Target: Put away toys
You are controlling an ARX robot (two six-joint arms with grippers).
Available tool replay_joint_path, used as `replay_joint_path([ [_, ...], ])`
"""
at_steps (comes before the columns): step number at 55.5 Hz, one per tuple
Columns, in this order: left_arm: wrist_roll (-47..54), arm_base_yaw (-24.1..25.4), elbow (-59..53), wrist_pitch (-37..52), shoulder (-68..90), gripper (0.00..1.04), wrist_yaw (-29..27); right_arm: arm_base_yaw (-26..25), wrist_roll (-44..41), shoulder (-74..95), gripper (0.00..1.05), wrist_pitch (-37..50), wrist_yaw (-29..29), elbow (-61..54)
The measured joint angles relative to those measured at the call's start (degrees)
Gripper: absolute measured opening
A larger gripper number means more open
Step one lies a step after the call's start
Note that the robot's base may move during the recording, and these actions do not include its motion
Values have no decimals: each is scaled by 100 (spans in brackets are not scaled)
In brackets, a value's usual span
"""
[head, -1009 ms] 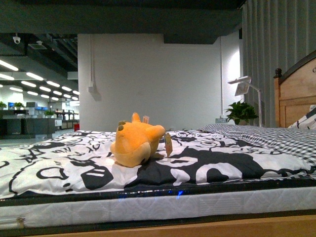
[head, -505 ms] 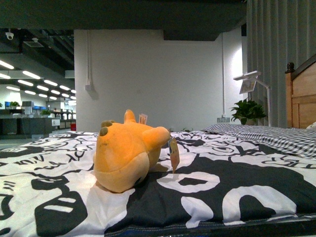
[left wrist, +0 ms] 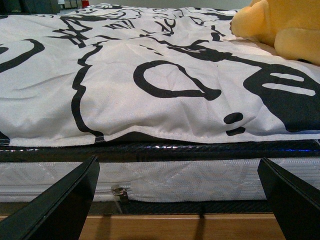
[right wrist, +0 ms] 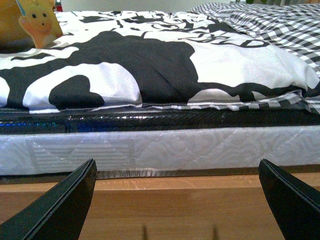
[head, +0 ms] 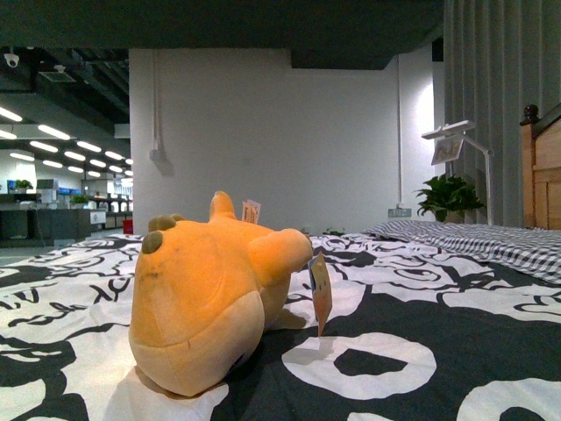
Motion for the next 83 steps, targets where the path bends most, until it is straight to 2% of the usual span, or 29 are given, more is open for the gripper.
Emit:
replay_joint_path([
  [76,0,-2,0,0,2,98,-15,0,0,-4,98,2,-24,0],
  [78,0,-2,0,0,2,98,-17,46,90,13,98,-7,164,0],
  [81,0,-2,0,0,2,98,-4,442,627,142,98,-24,1360,4],
  [83,0,-2,0,0,2,98,-2,540,949,238,98,-11,1757,7],
])
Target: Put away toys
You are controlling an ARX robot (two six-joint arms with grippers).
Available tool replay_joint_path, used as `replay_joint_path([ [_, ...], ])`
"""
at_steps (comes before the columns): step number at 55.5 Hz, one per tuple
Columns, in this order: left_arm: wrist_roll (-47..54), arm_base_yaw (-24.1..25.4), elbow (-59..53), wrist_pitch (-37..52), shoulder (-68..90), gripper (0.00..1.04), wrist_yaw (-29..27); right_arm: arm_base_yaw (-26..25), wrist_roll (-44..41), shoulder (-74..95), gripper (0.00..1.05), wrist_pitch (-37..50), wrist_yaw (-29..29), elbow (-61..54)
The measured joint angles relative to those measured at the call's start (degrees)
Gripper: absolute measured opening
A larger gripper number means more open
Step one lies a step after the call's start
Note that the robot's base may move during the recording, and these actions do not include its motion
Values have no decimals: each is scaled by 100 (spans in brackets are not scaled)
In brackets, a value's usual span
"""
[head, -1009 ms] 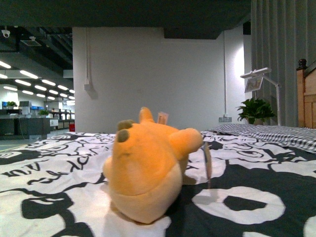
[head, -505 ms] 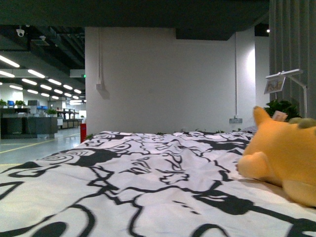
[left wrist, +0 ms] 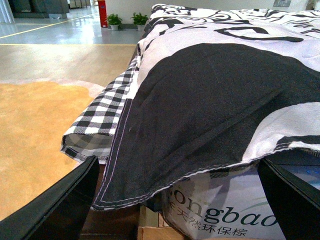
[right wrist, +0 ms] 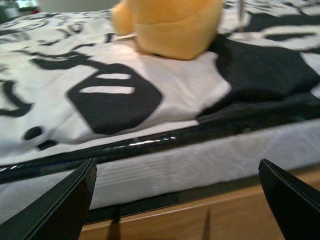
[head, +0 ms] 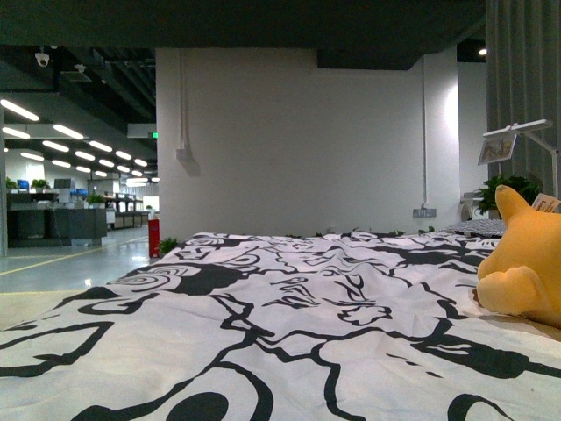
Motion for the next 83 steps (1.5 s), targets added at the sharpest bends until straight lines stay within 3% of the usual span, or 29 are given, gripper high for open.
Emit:
replay_joint_path([
  [12,0,0,0,0,0,98,0,179,391,909,98,713,138,577],
  [27,0,0,0,0,0,98,2,990,129,2763,98,2396,326,1447],
  [36,0,0,0,0,0,98,0,1163,-157,4009,98,3539,227,1716],
  [46,0,0,0,0,0,98,0,807,-470,5692,98,4809,-61,2118],
  [55,0,0,0,0,0,98,2,616,-824,6883,98,5381,-289,2704],
  [83,0,0,0,0,0,98,2,-435,-1121,7165,98,5281,-826,3416],
])
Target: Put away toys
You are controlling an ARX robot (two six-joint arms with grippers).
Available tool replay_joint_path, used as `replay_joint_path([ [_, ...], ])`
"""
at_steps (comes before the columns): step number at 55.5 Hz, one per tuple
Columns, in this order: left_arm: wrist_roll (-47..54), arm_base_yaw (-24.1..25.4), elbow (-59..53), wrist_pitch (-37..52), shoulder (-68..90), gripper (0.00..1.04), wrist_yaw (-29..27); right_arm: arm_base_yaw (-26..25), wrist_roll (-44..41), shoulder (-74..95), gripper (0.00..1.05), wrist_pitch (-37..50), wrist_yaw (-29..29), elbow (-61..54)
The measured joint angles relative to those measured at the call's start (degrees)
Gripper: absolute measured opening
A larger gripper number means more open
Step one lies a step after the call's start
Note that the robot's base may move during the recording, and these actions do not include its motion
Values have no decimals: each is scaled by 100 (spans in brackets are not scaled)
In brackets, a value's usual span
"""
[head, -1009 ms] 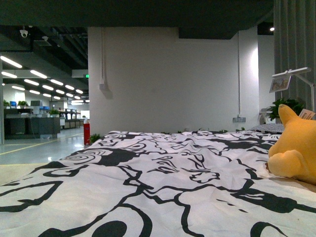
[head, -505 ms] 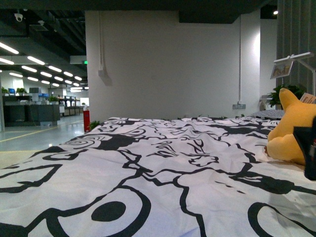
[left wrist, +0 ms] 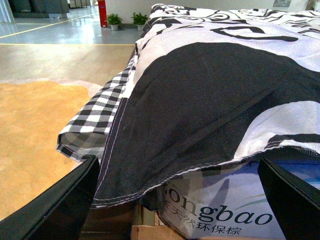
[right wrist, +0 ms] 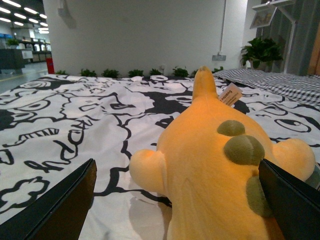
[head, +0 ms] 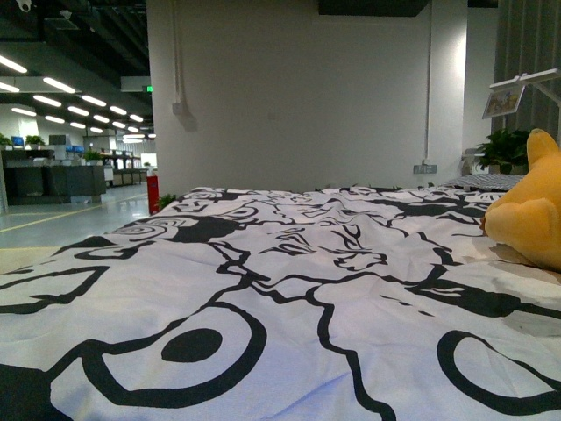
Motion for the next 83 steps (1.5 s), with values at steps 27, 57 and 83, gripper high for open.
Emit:
replay_joint_path([
  [27,0,0,0,0,0,98,-2,136,-234,1283,98,190,-61,1145],
  [57,0,0,0,0,0,98,0,-321,-1051,1668,98,1318,-175,358],
  [83,0,0,0,0,0,98,-2,-79,-1145,1491,47,1534,-214,190],
])
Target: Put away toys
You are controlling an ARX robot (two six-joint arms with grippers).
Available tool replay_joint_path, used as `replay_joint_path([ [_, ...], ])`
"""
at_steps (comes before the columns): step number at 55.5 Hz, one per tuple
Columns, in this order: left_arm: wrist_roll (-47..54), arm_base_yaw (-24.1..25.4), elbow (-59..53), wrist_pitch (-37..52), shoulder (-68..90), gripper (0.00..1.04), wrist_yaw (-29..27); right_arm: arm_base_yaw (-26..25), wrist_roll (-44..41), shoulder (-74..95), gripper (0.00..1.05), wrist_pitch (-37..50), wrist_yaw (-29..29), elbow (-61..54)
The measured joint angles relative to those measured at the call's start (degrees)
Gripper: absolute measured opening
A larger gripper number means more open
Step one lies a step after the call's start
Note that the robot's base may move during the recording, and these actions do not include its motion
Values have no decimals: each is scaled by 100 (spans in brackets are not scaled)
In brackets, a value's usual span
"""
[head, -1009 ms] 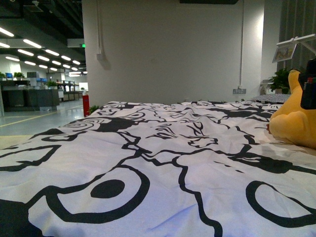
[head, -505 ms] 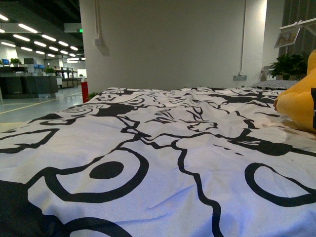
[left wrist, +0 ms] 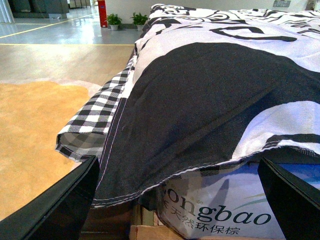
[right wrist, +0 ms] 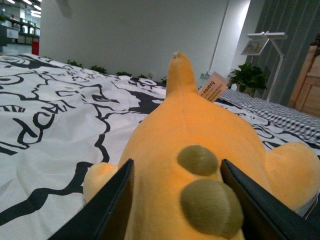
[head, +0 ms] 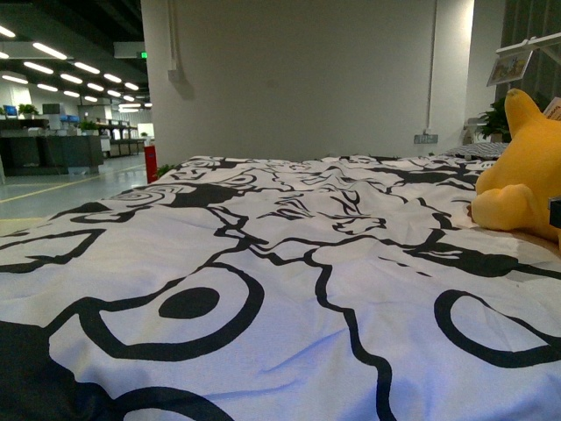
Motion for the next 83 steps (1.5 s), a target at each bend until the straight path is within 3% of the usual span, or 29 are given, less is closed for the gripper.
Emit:
replay_joint_path([
  [11,0,0,0,0,0,98,0,4,15,-127,18,-48,-85,-20],
  [19,0,0,0,0,0,98,0,-74,210,-341,6,-348,-297,-20],
  [37,0,0,0,0,0,98,2,-667,1775,-1980,6,-1786,-1598,129],
  [43,0,0,0,0,0,98,2,-1051,2503,-2870,6,-2225,-2328,59],
  [56,0,0,0,0,0,98,2,-1969,3453,-4172,6,-2437,-3224,-538],
  [68,0,0,0,0,0,98,2,-2575,4019,-4815,6,-2490,-3615,-1029],
  [83,0,0,0,0,0,98,2,-2463,4035,-5287,6,-3141,-3477,-1244],
])
